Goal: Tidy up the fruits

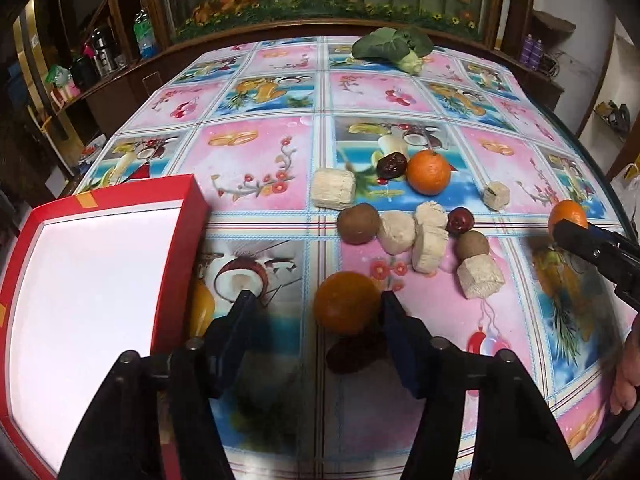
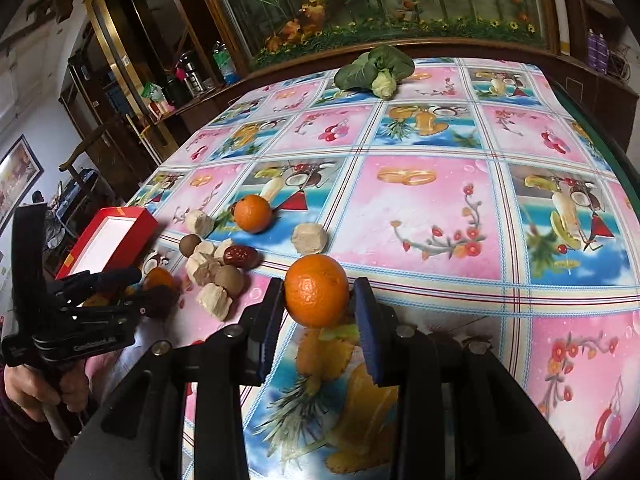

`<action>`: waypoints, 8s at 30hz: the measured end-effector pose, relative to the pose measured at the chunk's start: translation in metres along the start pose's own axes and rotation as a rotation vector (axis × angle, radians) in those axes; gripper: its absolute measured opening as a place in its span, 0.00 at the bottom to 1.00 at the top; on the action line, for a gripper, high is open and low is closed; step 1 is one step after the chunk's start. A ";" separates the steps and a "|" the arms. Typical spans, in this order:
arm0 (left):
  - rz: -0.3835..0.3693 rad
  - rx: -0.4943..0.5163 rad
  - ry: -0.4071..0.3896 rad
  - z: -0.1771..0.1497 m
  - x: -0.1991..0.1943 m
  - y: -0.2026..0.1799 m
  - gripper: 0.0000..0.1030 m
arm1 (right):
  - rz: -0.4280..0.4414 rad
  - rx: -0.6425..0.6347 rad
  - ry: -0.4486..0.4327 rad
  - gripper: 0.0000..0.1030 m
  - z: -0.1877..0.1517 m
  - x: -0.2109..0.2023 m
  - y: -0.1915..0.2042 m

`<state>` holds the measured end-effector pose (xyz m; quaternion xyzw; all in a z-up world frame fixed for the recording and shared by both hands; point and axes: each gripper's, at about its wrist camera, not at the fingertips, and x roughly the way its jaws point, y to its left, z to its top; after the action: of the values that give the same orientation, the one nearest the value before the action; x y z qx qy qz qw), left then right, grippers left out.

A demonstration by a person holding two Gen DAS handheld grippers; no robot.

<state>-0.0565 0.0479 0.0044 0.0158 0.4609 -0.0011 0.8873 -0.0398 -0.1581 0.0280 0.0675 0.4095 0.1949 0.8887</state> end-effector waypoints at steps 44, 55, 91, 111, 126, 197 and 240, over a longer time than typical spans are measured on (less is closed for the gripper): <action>0.299 -0.197 -0.210 -0.067 -0.100 0.129 0.29 | 0.199 -0.123 -0.084 0.36 -0.012 -0.003 0.119; 0.341 -0.238 -0.174 -0.085 -0.091 0.163 0.29 | 0.372 -0.220 0.017 0.36 -0.024 0.046 0.244; 0.432 -0.238 -0.172 -0.089 -0.089 0.171 0.45 | 0.387 -0.248 0.004 0.48 -0.038 0.052 0.263; 0.439 -0.196 -0.211 -0.082 -0.105 0.149 0.55 | 0.420 -0.203 -0.043 0.48 -0.031 0.039 0.248; 0.338 -0.059 -0.228 -0.060 -0.103 0.084 0.65 | 0.204 -0.142 -0.127 0.49 0.006 -0.018 0.122; -0.055 0.066 -0.048 -0.024 -0.018 -0.022 0.31 | -0.003 0.081 -0.081 0.29 0.014 -0.001 0.010; 0.236 -0.353 -0.238 -0.088 -0.111 0.203 0.32 | 0.351 -0.294 -0.008 0.29 -0.026 0.019 0.261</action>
<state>-0.1895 0.2522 0.0502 -0.0863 0.3413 0.1812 0.9183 -0.1243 0.0878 0.0707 0.0081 0.3550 0.4038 0.8431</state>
